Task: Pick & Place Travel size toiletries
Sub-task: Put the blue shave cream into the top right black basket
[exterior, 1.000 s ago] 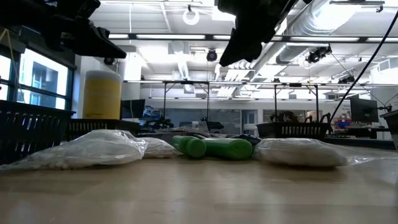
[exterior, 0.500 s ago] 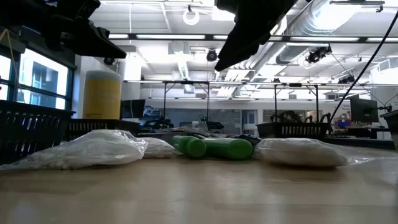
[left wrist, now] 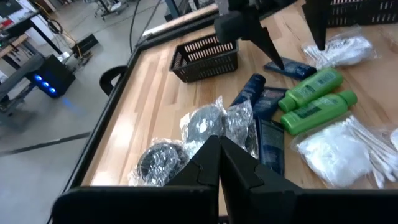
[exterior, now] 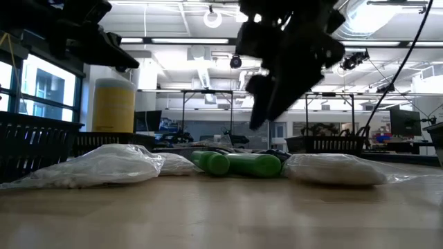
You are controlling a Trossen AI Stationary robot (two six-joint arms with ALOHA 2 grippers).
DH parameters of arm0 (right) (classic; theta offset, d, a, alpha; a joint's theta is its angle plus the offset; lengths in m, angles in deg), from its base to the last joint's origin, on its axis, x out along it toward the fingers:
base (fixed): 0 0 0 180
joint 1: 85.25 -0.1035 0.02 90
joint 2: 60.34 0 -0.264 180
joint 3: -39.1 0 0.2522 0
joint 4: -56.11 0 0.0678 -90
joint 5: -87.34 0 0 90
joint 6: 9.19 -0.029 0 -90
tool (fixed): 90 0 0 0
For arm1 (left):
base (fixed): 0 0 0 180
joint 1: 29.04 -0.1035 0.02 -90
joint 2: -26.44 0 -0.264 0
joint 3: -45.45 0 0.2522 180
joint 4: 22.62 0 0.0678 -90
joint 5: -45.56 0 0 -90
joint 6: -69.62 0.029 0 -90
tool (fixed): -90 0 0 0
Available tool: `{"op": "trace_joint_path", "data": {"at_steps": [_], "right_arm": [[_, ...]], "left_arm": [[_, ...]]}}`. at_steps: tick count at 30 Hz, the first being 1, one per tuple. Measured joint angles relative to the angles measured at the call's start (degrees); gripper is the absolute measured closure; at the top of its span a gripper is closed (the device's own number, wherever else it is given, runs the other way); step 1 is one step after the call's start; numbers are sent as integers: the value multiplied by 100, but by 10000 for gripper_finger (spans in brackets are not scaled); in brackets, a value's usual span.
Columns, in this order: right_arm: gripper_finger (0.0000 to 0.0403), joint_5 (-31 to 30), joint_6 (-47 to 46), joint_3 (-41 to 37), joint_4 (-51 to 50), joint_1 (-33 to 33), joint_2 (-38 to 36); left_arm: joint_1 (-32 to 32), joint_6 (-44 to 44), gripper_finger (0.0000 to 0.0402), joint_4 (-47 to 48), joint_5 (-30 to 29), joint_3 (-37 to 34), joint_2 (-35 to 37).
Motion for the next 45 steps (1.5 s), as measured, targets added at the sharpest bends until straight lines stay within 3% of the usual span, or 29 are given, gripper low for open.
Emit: {"op": "trace_joint_path", "data": {"at_steps": [5,9,35,45], "right_arm": [[151,435,-2,-2,-119,0,226],[164,364,46,0,-156,-52,269],[167,237,254,7,261,-74,740],[218,245,244,7,87,-74,740]], "left_arm": [[-1,0,402,4,-1,0,0],[-1,0,402,17,-1,0,0],[-1,0,402,167,1,0,0],[-1,0,401,165,1,0,0]]}}
